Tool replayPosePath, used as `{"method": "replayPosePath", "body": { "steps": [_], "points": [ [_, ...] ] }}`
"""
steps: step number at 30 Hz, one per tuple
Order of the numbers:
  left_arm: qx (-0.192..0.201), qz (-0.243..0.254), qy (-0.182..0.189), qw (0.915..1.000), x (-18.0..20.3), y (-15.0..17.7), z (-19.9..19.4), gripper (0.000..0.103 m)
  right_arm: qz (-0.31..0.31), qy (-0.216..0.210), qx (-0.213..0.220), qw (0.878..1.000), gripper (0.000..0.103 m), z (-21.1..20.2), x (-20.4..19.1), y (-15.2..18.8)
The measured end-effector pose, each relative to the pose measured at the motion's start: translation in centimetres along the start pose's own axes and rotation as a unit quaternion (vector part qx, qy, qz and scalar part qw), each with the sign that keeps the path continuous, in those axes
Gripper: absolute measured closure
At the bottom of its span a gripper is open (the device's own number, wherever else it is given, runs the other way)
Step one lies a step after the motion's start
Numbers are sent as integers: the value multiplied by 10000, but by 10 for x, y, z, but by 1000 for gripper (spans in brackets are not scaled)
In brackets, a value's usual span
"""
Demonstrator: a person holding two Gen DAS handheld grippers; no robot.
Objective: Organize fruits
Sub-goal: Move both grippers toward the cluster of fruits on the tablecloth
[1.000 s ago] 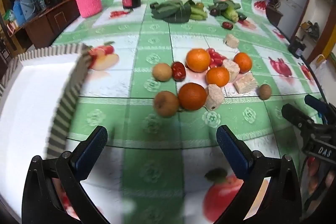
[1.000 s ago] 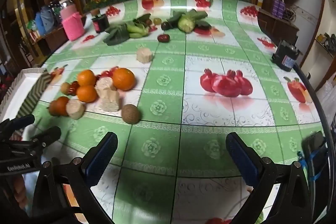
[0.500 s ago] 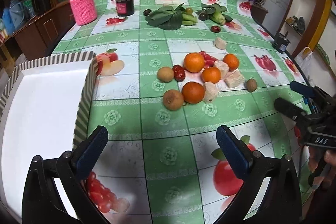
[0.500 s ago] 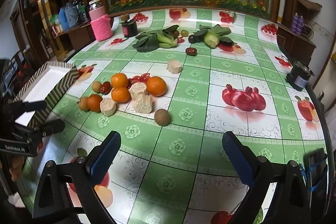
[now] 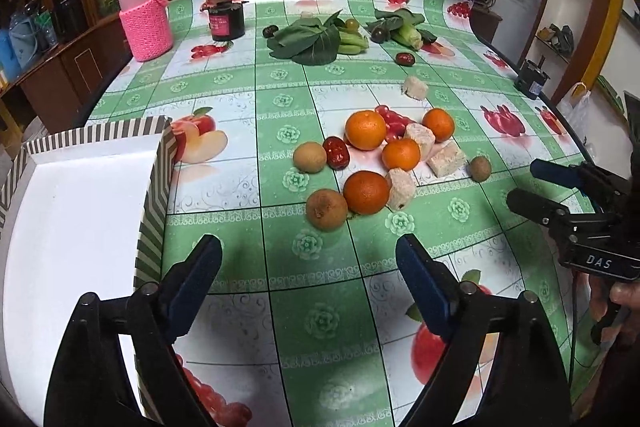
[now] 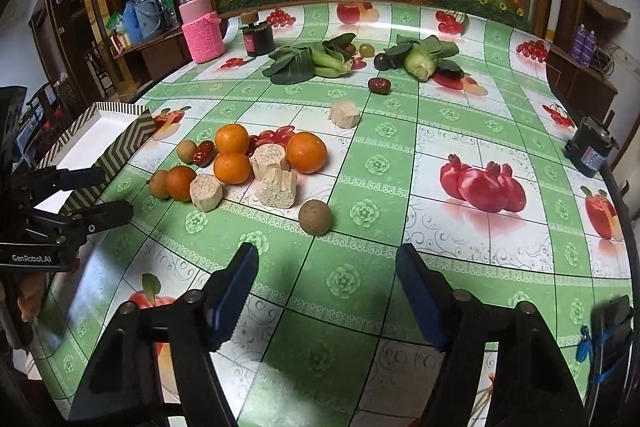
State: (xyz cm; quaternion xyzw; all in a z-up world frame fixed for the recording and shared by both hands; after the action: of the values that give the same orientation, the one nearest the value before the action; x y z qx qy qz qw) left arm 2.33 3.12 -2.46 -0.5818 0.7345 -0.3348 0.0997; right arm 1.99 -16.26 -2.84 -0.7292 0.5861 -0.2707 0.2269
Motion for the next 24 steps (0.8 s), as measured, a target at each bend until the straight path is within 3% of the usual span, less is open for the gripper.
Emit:
{"method": "replayPosePath", "body": {
  "steps": [2,8,18,24],
  "points": [
    [-4,48,14,10000,2,0,1,14,-17,-4,2,10000,37,3,-1,0],
    [-3,61,-10,10000,3,-1,2,14,14,-96,-2,10000,38,5,-5,-3],
    [-67,22,-104,9999,-2,-2,6,14,-2,-75,-60,10000,28,8,-3,-9],
    [-223,109,59,9997,-1,-1,13,14,-252,38,-35,9997,30,14,-2,-11]
  ]
}}
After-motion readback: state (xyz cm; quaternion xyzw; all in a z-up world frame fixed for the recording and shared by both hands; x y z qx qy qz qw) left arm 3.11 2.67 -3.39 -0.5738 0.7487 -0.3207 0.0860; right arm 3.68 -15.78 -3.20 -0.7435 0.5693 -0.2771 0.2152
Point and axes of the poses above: each gripper's, at about its wrist camera, not at the fingertips, and z roughly the way its jaws point, x to its right, y to its underside, the point moved 8 cm from there along z, roughly the way its jaws point, and after that the axes turned 15 degrees about y, right-handed, at the moved point
